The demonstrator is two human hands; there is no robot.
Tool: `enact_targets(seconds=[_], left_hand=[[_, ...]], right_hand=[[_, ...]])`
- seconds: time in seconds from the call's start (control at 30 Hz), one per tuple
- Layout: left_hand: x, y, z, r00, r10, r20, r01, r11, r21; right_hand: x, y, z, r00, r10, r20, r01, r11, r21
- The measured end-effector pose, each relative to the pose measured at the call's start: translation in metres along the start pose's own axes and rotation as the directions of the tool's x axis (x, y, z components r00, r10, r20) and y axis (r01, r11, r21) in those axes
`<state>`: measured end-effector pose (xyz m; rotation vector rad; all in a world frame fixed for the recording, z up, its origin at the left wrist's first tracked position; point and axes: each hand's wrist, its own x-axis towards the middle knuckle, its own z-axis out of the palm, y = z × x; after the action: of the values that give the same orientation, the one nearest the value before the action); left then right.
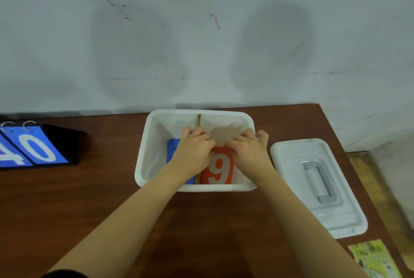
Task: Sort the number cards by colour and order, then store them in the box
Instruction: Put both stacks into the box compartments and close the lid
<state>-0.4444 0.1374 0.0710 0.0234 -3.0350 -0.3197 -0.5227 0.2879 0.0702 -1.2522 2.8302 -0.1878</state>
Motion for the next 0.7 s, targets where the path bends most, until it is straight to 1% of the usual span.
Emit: enact_targets(seconds=[0.07,0.13,0.2,0.27,0.33,0.4,0.47,0.53,0.6,0.7], left_hand=[[0.002,0.000,-0.003,1.000,-0.003,0.004,0.003,1.000,0.009],[0.001,0.001,-0.010,0.999,-0.021,-0.049,0.021,1.000,-0.009],[-0.003,0.002,-0.018,0.992,-0.048,-0.117,0.050,0.999,0.014],[-0.006,0.007,-0.025,0.986,-0.036,-0.163,0.042,0.998,0.037],[-0.009,0.018,-0.033,0.986,0.001,-0.166,0.001,1.000,0.008],[-0.010,0.035,-0.041,0.984,0.027,-0.179,-0.036,0.998,-0.050],[-0.009,0.057,-0.046,0.977,0.054,-0.204,-0.076,0.992,-0.102],[-0.005,0.082,-0.045,0.978,0.093,-0.187,-0.121,0.982,-0.145],[0.002,0.110,-0.036,0.976,0.147,-0.160,-0.174,0.970,-0.169],[0.018,0.151,-0.016,0.970,0.212,-0.119,-0.232,0.955,-0.187]], right_hand=[[0.000,-0.002,-0.001,1.000,0.023,0.007,-0.023,1.000,0.003],[-0.005,-0.005,-0.005,0.995,0.094,-0.038,-0.092,0.994,0.052],[-0.017,-0.008,-0.013,0.977,0.170,-0.131,-0.158,0.983,0.097],[-0.031,-0.012,-0.021,0.938,0.246,-0.244,-0.215,0.965,0.148],[-0.048,-0.016,-0.027,0.904,0.282,-0.323,-0.231,0.955,0.187],[-0.065,-0.017,-0.031,0.878,0.321,-0.355,-0.255,0.942,0.220],[-0.081,-0.011,-0.034,0.843,0.411,-0.347,-0.324,0.903,0.281],[-0.099,0.004,-0.033,0.791,0.520,-0.323,-0.418,0.844,0.336],[-0.118,0.028,-0.028,0.741,0.616,-0.265,-0.520,0.778,0.354],[-0.145,0.066,-0.013,0.674,0.714,-0.187,-0.632,0.690,0.352]])
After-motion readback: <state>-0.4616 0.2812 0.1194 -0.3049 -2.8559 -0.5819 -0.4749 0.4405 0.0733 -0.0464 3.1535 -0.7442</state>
